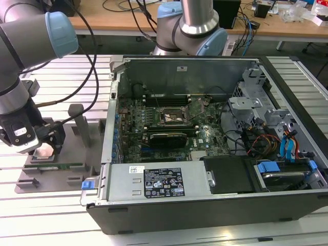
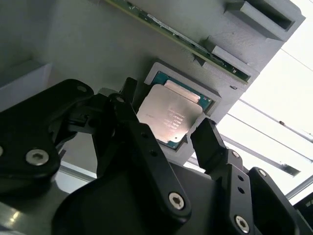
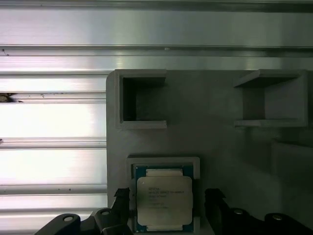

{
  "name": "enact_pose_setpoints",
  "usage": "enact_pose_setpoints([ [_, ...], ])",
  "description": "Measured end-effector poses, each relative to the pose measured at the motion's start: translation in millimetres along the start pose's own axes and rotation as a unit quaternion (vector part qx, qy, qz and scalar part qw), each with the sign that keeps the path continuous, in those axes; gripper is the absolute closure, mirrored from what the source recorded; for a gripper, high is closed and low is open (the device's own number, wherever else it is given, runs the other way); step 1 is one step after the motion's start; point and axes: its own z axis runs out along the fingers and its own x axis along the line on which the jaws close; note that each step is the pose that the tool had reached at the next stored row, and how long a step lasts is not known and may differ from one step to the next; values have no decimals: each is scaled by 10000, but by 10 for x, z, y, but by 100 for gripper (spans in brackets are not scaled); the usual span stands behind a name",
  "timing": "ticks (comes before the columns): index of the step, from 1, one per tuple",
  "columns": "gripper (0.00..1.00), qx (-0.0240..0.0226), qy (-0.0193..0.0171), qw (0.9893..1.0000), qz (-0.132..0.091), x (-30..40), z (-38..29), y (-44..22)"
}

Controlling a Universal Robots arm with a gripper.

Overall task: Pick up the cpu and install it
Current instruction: 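Pick up the cpu and move it towards the insertion slot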

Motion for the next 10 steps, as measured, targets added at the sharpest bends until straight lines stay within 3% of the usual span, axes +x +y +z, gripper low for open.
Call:
enact_pose_setpoints([
  [7, 29, 1, 6, 10000, 1, 2, 0, 0],
  [8, 42, 1, 3, 10000, 3, 4, 0, 1],
  [10, 45, 0, 1, 10000, 0, 0, 2, 0],
])
